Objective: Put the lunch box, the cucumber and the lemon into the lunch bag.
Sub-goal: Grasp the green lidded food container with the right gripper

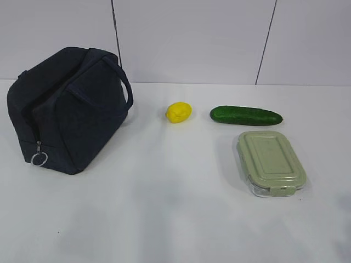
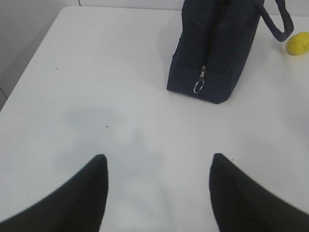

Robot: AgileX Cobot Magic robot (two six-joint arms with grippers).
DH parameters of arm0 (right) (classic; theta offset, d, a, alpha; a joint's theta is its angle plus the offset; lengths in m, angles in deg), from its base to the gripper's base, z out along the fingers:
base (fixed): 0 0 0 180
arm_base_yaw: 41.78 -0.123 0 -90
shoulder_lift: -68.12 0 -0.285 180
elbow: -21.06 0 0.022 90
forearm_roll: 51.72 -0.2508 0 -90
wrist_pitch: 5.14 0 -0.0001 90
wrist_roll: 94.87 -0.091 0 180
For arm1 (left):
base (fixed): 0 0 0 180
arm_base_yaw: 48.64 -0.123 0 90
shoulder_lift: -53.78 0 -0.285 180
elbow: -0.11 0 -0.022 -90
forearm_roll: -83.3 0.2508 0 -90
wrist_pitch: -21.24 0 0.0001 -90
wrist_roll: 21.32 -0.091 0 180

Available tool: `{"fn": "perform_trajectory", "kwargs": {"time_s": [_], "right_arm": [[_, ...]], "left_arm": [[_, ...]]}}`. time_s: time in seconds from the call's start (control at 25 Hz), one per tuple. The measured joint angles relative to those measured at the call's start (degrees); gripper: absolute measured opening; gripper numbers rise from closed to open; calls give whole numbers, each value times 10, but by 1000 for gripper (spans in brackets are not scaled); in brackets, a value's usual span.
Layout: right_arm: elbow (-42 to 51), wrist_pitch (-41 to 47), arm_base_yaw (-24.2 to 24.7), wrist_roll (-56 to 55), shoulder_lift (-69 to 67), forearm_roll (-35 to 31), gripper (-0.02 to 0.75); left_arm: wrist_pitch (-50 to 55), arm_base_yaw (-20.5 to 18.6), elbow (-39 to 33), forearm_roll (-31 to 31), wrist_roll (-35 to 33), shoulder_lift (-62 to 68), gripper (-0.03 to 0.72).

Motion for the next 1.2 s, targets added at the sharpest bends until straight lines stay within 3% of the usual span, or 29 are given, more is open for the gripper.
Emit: {"fn": "perform_trajectory", "kwargs": {"time_s": [0.6, 0.84, 1.2], "right_arm": [[-8, 10, 0, 0, 0, -36, 495], [-70, 60, 0, 2, 0, -36, 494], [-140, 67, -11, 23, -47, -36, 494]], "left_arm": [[0, 0, 0, 0, 0, 0, 465], [0, 0, 0, 0, 0, 0, 465], [0, 0, 0, 0, 0, 0, 465]]}}
